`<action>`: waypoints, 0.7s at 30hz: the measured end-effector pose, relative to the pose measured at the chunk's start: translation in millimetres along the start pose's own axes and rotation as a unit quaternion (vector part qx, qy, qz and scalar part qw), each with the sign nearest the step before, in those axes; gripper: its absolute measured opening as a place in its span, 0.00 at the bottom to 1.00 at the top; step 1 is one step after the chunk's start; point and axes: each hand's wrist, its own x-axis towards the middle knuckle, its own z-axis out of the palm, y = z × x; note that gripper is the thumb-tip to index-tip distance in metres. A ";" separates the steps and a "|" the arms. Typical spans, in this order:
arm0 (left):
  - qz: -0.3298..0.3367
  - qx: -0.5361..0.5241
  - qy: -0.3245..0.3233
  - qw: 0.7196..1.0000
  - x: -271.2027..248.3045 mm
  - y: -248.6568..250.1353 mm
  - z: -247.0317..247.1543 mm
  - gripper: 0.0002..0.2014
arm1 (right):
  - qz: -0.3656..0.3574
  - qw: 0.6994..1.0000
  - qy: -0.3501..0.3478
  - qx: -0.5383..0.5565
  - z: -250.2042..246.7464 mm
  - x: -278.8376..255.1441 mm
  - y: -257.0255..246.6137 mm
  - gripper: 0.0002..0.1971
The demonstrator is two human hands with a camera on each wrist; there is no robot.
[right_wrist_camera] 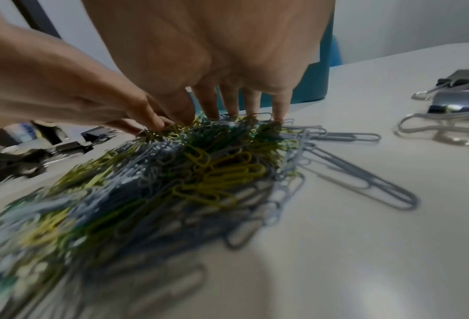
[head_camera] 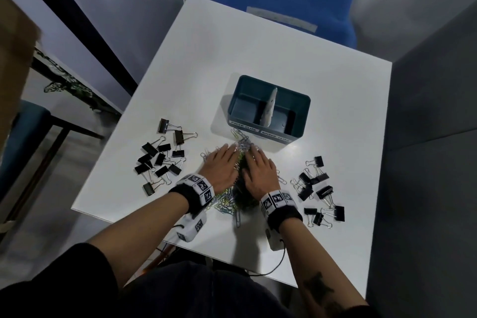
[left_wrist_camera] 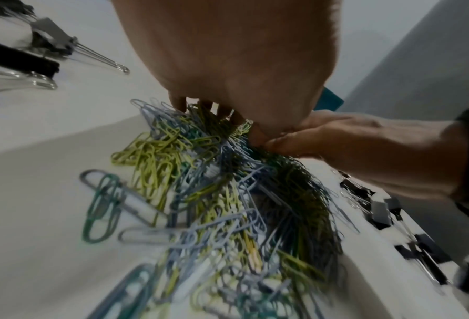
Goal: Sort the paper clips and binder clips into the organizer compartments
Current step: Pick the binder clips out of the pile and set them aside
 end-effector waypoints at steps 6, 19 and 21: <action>-0.008 -0.016 0.094 0.995 7.0 -1.5 -9.6 0.23 | -0.024 0.995 0.081 0.049 0.4 -23.6 12.6 0.20; 0.098 -0.005 0.003 0.995 14.6 9.5 -2.6 0.28 | 0.029 0.985 0.117 0.126 -5.0 15.7 1.2 0.23; 0.126 -0.039 0.031 0.991 3.5 11.3 -3.7 0.23 | 0.024 0.986 0.114 0.117 -7.1 22.3 -4.6 0.23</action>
